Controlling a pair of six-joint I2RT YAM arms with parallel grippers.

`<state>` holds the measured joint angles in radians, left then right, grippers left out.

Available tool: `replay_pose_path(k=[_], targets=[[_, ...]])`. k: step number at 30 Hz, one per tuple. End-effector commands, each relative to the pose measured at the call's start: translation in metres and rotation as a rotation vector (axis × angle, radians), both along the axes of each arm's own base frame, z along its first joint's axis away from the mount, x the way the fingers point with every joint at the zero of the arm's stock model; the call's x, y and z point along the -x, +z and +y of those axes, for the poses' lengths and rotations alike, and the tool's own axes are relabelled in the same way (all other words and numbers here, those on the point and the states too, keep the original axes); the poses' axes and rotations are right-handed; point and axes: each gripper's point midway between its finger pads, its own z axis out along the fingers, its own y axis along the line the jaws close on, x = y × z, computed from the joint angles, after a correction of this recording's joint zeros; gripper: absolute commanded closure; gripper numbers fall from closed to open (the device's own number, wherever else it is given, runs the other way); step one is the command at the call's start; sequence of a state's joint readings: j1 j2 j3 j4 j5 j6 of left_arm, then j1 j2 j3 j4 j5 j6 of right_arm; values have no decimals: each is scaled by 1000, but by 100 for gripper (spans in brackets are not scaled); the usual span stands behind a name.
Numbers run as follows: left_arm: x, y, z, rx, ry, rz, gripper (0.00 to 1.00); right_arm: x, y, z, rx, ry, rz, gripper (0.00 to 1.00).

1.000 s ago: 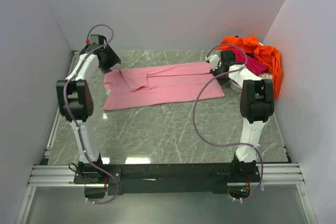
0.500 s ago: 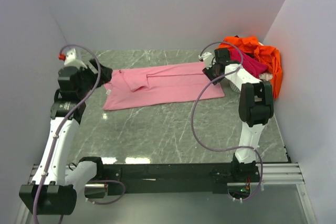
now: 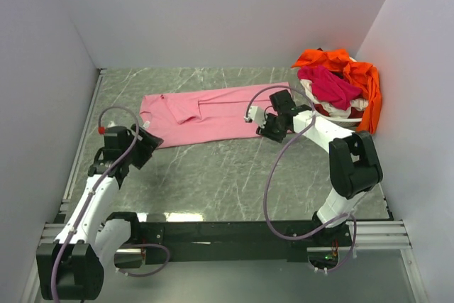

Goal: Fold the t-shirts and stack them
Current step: Fold the tshirt

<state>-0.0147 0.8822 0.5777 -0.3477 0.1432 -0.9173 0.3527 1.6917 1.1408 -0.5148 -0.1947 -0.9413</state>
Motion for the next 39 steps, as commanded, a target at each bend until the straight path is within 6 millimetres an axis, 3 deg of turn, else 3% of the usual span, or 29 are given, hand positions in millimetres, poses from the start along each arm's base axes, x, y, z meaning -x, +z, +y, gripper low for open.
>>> replay_pose_path(k=[1, 5, 11, 16, 20, 23, 24, 27, 29, 32, 35, 36, 38, 39], targets=[[-3, -23, 7, 137, 199, 68, 23, -26, 6, -22, 89, -42, -129, 52], [-12, -50, 16, 142, 290, 144, 23, -31, -4, -32, 152, -56, -139, 52], [-33, -57, 24, 159, 378, 149, 24, -37, -28, -41, 223, -64, -114, 52], [-51, -66, 33, 146, 453, 206, 26, -47, -29, -39, 225, -90, -113, 54], [-63, -87, 38, 128, 492, 269, 29, -49, -31, -39, 235, -102, -99, 58], [-71, -97, 40, 115, 498, 307, 41, -50, -32, -38, 246, -101, -90, 63], [-76, -96, 39, 113, 488, 305, 51, -52, -30, -38, 252, -101, -89, 66], [-83, -100, 52, 105, 504, 317, 66, -55, -32, -41, 277, -97, -80, 82], [-87, -103, 55, 102, 500, 324, 71, -55, -34, -40, 287, -86, -71, 95], [-99, -102, 59, 92, 462, 312, 80, -46, -35, -39, 291, -60, -36, 100], [-116, -101, 63, 69, 399, 308, 87, -19, -32, -32, 278, 8, 14, 100], [-130, -92, 70, 51, 373, 283, 89, 3, -41, -35, 289, 32, 63, 100], [-142, -100, 71, 49, 322, 298, 92, 26, -29, -26, 268, 78, 51, 100], [-160, -88, 76, 32, 288, 261, 93, 55, -40, -21, 283, 129, 95, 100]])
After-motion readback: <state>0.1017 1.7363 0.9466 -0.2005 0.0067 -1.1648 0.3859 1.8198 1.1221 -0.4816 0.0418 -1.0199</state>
